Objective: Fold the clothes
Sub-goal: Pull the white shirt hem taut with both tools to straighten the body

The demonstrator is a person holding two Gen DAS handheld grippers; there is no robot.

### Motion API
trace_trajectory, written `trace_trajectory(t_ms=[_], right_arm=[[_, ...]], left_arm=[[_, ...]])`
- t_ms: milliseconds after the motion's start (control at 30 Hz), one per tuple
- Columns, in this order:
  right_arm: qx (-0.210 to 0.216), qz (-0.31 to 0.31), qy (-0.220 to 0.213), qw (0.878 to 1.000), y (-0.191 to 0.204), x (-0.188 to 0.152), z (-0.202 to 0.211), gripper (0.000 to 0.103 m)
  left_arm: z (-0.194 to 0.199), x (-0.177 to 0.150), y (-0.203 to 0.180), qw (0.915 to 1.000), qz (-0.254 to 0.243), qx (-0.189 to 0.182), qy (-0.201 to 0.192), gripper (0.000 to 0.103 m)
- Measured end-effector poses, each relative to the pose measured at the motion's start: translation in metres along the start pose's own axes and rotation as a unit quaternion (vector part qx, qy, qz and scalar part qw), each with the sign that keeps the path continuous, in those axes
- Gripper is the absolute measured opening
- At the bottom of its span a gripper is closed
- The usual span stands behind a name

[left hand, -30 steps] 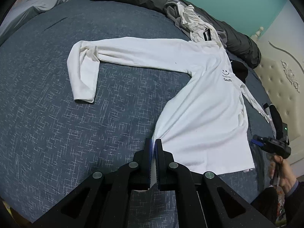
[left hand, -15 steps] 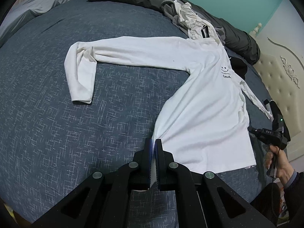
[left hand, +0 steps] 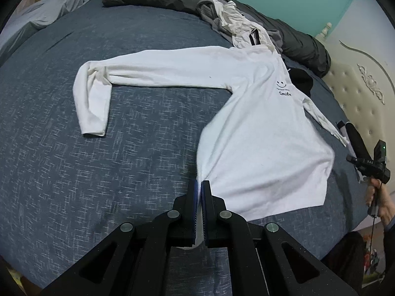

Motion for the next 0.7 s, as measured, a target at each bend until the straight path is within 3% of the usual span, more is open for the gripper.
trace_trajectory(t_ms=[67, 167, 267, 300, 333, 367, 400, 533, 567, 600, 633, 700], right_arm=[[-0.016, -0.003, 0.003, 1.0, -0.014, 0.003, 0.005, 0.0], [0.02, -0.025, 0.014, 0.999, -0.022, 0.001, -0.002, 0.001], [0.026, -0.022, 0.047, 0.998, -0.01, -0.01, -0.023, 0.007], [0.026, -0.021, 0.06, 0.998, -0.005, -0.015, -0.033, 0.013], [0.025, -0.021, 0.074, 0.997, 0.001, -0.019, -0.042, 0.033], [0.028, -0.022, 0.082, 0.996, 0.004, -0.023, -0.049, 0.044], [0.037, -0.023, 0.089, 0.995, 0.008, -0.029, -0.056, 0.044], [0.046, -0.017, 0.114, 0.992, 0.022, -0.046, -0.08, 0.044], [0.044, -0.013, 0.119, 0.992, 0.024, -0.05, -0.084, 0.04], [0.041, -0.012, 0.119, 0.992, 0.025, -0.052, -0.086, 0.03], [0.042, -0.015, 0.115, 0.992, 0.025, -0.053, -0.086, 0.006], [0.05, -0.017, 0.104, 0.993, 0.023, -0.053, -0.082, 0.003]], left_arm=[[-0.004, -0.001, -0.003, 1.0, 0.0, -0.002, 0.003, 0.003], [-0.009, -0.003, -0.006, 1.0, 0.002, -0.002, 0.007, 0.003], [-0.011, -0.004, -0.004, 0.9999, 0.006, -0.002, 0.009, 0.003], [-0.011, -0.004, -0.003, 0.9999, 0.008, -0.003, 0.01, 0.003], [-0.011, -0.005, -0.003, 0.9999, 0.008, -0.003, 0.01, 0.003], [-0.011, -0.005, -0.003, 0.9999, 0.008, -0.003, 0.01, 0.003], [-0.011, -0.006, -0.002, 0.9999, 0.008, -0.003, 0.01, 0.003], [-0.009, -0.007, -0.003, 0.9999, 0.007, -0.004, 0.011, 0.003], [-0.009, -0.007, -0.004, 0.9999, 0.006, -0.005, 0.012, 0.003], [-0.008, -0.007, -0.006, 0.9999, 0.005, -0.005, 0.012, 0.003], [-0.007, -0.007, -0.008, 0.9999, 0.003, -0.005, 0.011, 0.003], [-0.004, -0.007, -0.011, 0.9999, 0.0, -0.006, 0.01, 0.003]])
Point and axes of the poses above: each gripper's, at about its wrist camera, not at the fingertips, and z roughly against the way its jaws point, y to its left, x to its top, the point moved 1 cm from there along -z, roughly the way its jaws point
